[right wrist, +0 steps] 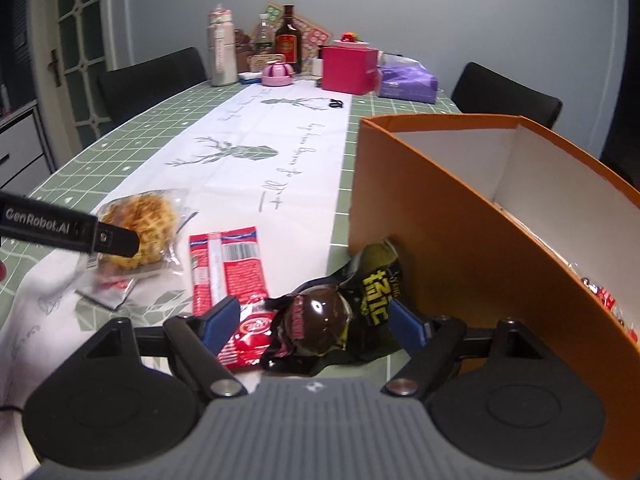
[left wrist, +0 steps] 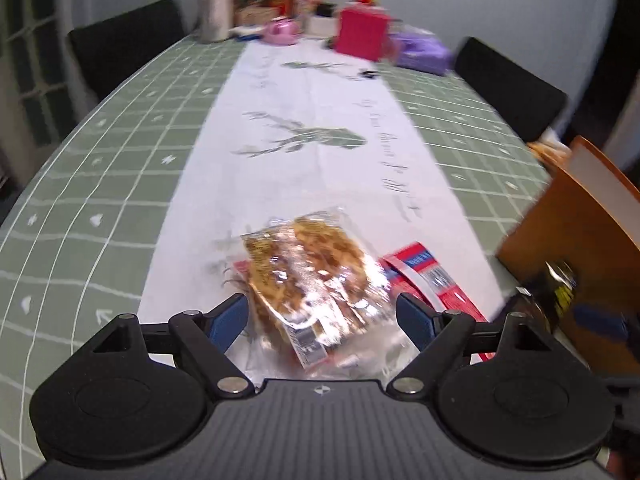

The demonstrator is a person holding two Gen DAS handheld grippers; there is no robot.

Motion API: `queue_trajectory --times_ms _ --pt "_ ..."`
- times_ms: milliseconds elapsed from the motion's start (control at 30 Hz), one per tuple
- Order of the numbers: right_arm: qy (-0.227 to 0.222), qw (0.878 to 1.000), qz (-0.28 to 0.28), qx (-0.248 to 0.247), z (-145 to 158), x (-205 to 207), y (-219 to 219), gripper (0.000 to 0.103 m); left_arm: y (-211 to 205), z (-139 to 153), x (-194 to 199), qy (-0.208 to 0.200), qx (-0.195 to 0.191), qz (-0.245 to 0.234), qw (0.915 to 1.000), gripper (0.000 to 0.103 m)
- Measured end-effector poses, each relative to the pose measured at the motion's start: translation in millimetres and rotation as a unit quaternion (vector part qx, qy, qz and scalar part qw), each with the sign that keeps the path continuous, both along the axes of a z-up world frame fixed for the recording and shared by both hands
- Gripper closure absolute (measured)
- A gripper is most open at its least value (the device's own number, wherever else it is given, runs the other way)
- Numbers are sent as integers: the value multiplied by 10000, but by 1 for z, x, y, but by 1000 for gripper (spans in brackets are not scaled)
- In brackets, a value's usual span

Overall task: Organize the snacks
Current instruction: 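Grasp the waffle-cookie bag with the left tool while the right tool grasps the dark chocolate bag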

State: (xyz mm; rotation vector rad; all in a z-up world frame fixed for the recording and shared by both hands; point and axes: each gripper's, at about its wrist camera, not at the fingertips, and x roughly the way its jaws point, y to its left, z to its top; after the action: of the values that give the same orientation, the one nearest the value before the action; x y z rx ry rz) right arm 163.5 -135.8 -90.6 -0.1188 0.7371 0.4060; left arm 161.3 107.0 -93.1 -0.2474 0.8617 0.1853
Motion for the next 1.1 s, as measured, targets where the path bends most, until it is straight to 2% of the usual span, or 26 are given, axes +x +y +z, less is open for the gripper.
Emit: queue_trajectory --times_ms 100,267,433,600,800,1100 --pt "76 9999 -109 -35 -6 4 1 23 3 -1 11 92 -265 339 9990 5" --pt "209 9997 -142 -69 -16 7 5 22 -5 -5 26 211 -34 552 9982 4" --pt "230 9996 -151 -78 -23 6 4 24 -10 -16 38 433 17 592 9973 0" --pt "383 9987 -214 264 -25 10 -6 35 -17 -21 36 498 226 367 9978 0" --pt "335 9992 -88 195 -24 3 -8 45 -25 -18 23 584 348 -39 9977 13" --pt "574 9968 544 -90 -17 -21 -10 47 -46 -15 -16 754 416 -893 9923 18"
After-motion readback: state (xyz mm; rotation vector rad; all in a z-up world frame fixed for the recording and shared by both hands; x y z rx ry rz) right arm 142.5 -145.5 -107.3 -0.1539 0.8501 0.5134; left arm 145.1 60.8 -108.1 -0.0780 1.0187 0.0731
